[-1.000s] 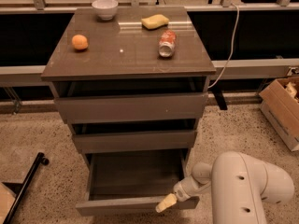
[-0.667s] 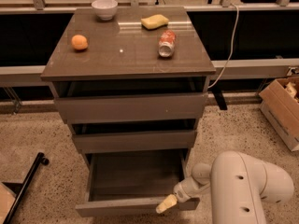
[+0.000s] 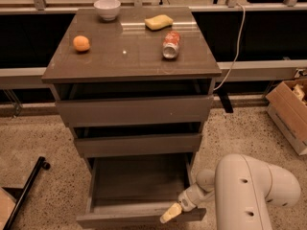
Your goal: Open bottom drawer
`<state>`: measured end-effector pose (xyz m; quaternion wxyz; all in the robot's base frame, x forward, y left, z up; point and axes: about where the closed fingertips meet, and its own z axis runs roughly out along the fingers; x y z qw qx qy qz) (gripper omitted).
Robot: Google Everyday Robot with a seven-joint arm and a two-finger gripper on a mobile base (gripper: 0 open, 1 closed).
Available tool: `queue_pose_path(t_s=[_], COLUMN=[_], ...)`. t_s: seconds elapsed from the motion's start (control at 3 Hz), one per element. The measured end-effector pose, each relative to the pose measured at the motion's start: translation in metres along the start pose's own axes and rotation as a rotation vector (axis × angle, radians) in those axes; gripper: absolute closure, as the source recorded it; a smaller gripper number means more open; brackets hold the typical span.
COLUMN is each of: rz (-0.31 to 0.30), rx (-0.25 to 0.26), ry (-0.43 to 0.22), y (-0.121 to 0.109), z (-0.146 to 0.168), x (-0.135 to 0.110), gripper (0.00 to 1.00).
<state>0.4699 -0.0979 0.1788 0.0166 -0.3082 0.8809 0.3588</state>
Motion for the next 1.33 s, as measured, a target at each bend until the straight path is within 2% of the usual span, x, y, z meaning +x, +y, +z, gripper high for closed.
queue_pose_path(t_s=[0.33, 0.67, 1.0, 1.33], rz=[-0.025, -0.016, 0.019, 0.019], rx=[0.029, 0.104, 0.124, 0.124], ry=[0.075, 0.196, 0.239, 0.239], y=[0.011, 0.028, 0.04, 0.04], z=[0.004, 0.004, 0.005, 0.005], x=[0.001, 0.012, 0.027, 0.027], gripper=[0.0, 0.0, 0.0, 0.0])
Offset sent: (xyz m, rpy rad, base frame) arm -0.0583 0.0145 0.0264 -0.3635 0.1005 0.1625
